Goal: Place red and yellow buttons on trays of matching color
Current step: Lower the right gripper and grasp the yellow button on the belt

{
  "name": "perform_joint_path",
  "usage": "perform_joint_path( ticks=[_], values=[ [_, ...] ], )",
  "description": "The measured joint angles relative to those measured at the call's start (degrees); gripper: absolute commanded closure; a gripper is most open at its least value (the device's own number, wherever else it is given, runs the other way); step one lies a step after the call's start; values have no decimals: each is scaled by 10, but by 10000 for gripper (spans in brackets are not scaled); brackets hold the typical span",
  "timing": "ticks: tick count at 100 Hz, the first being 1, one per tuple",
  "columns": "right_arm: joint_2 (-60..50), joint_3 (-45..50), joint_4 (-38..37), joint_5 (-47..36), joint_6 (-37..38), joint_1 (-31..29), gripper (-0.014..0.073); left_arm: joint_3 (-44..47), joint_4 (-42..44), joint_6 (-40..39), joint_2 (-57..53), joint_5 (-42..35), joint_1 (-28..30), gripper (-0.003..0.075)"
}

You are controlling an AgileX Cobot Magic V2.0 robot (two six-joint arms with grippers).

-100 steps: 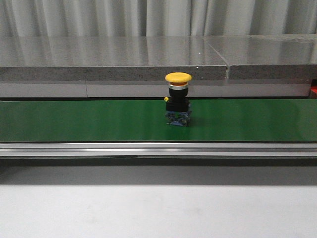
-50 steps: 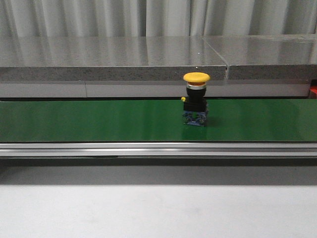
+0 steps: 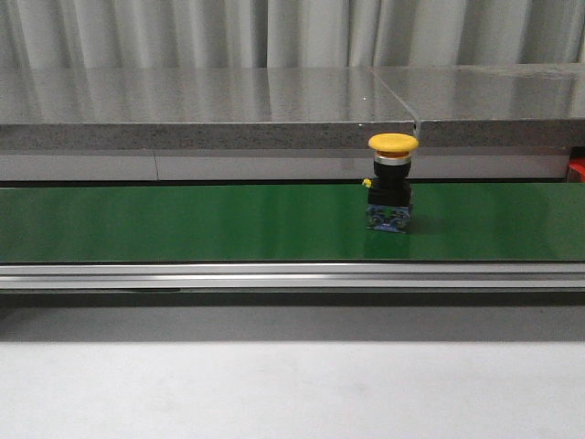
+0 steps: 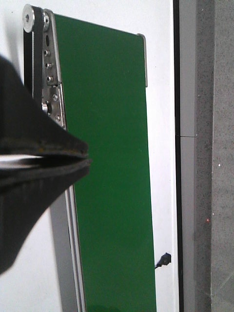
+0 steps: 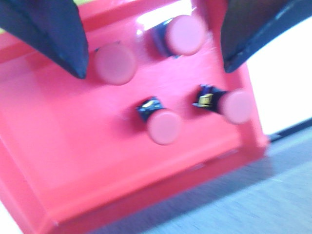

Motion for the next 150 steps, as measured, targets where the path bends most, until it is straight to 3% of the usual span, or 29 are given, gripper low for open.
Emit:
perform_joint_path(
  ticks=[27,65,116,150],
  values=[
    [-145,126,4,1,-6,52,31,0,0,0,0,0,0,739],
    [-288,305,4,5,-58,204,31,0,0,0,0,0,0,739],
    [-267,342,4,-9,-194,383,31,0,0,0,0,0,0,739],
    [-187,340,5,-95,-202,427,31,0,0,0,0,0,0,739]
  ],
)
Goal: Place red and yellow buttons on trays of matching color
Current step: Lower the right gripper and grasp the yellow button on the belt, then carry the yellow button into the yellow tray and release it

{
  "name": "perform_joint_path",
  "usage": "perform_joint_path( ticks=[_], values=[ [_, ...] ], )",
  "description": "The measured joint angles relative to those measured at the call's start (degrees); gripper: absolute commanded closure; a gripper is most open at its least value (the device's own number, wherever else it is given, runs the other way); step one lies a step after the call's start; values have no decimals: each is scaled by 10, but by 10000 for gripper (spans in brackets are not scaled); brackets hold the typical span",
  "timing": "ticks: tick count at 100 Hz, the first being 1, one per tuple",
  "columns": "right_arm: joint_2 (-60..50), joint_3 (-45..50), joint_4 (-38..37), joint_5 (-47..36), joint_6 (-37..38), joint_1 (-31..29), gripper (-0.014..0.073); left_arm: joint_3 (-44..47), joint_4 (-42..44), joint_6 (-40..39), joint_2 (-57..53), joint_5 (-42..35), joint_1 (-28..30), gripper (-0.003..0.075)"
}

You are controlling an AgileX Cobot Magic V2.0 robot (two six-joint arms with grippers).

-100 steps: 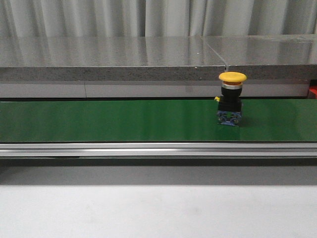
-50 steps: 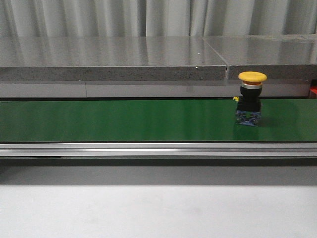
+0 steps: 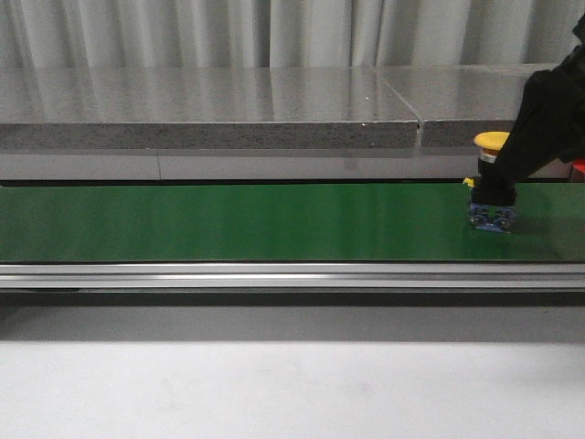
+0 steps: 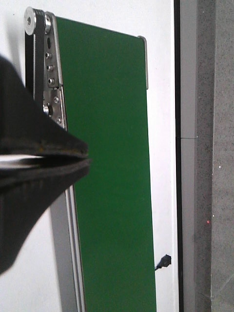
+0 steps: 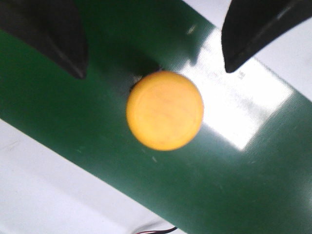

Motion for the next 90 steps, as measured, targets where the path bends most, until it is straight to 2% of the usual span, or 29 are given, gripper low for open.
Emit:
perform_joint_path(
  ticks=[21,26,33,48,57,76,90],
  values=[
    [55,-41,3,-4,0,1,35,0,0,0,0,0,0,739],
    [64,-49,3,-4,0,1,60,0,0,0,0,0,0,739],
    [73,-55,4,-7,0,1,153,0,0,0,0,0,0,739],
    [78,-55,4,-1,2,1,408,0,0,0,0,0,0,739],
    [78,-55,4,5,6,1,480,0,0,0,0,0,0,739],
    [71,-56,4,20,34,-5,501,0,0,0,0,0,0,739],
    [27,-58,2,41,70,-45,501,0,0,0,0,0,0,739]
  ],
)
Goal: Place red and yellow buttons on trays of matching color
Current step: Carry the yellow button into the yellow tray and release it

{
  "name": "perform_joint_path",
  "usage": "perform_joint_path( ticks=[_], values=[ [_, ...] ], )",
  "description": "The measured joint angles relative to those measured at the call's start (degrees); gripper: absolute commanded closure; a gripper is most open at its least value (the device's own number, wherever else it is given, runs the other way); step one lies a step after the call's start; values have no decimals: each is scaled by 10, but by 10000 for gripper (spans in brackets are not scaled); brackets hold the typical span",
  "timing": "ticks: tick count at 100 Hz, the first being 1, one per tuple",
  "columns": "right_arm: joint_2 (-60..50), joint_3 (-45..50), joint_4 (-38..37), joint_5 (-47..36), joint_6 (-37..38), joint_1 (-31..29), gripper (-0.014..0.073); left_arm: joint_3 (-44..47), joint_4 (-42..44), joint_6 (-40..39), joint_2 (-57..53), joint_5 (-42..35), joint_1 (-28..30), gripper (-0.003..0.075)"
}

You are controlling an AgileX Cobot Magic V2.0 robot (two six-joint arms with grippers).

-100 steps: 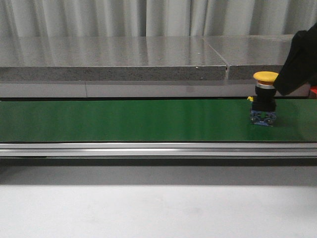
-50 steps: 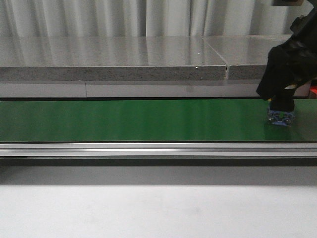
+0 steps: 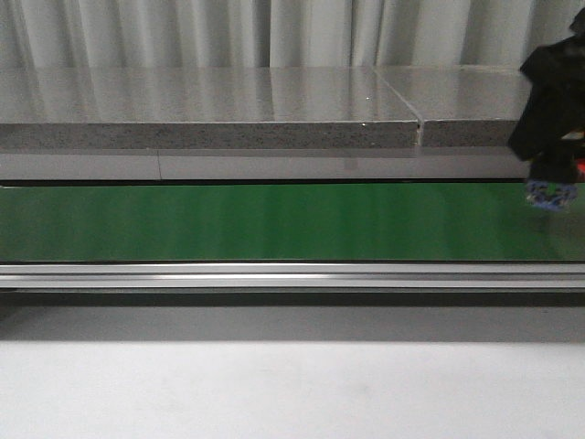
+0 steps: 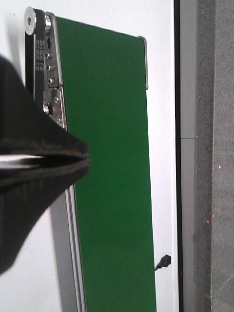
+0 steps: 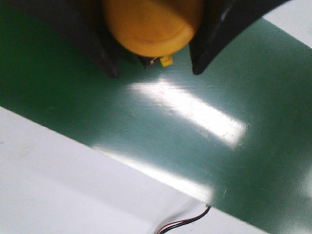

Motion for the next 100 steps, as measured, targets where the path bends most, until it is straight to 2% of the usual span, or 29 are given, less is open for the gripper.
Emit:
perform_joint_path(
  ticks=[15,31,43,57,69,100],
  values=[
    [-60,-18,-24,33,43,-85,501,0,0,0,0,0,0,739],
    [-122,-23,-67,43,90,-213,501,0,0,0,0,0,0,739],
    [-144,-23,-87,37,156,-323,501,0,0,0,0,0,0,739],
    [-146,-22,-102,26,227,-425,501,0,0,0,0,0,0,739],
    [-146,-11,-109,-9,258,-464,501,0,0,0,0,0,0,739],
    [-95,42,-124,-74,272,-469,506,0,0,0,0,0,0,739]
  ],
)
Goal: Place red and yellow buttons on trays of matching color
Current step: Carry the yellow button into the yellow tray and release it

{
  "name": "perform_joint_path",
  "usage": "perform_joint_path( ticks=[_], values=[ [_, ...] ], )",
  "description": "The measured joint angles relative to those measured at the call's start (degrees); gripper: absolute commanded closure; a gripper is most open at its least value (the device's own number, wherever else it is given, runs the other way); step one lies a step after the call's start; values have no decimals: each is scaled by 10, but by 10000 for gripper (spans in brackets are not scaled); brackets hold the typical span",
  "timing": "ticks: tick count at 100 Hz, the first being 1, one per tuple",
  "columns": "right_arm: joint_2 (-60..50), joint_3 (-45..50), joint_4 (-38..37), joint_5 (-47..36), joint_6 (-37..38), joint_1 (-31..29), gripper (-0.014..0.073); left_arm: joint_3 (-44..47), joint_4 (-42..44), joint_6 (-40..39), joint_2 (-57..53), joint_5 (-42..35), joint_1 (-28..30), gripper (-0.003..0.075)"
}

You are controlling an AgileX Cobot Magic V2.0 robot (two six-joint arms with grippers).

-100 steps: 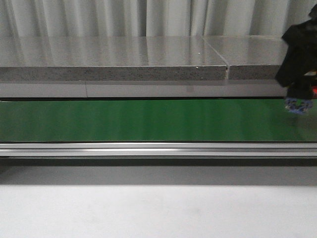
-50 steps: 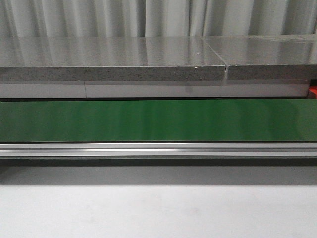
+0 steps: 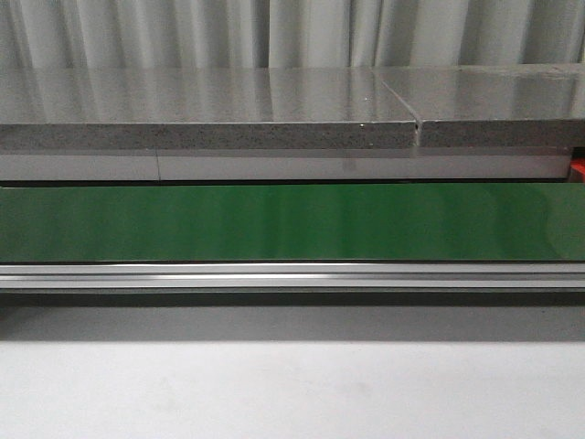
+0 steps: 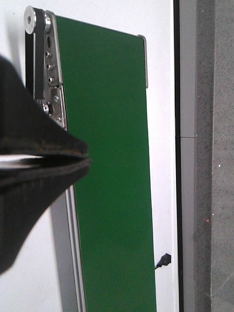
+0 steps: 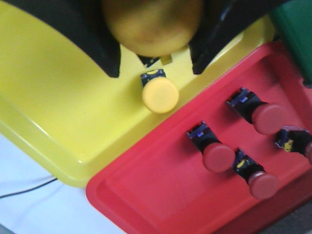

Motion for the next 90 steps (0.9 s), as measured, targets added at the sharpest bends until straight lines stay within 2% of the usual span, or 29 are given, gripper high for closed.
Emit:
perform_joint_path(
  ticks=[61,90],
  values=[
    [113,94,-1,-134,1,0,506,0,0,0,0,0,0,739],
    [149,107,-1,-155,1,0,503,0,0,0,0,0,0,739]
  ],
)
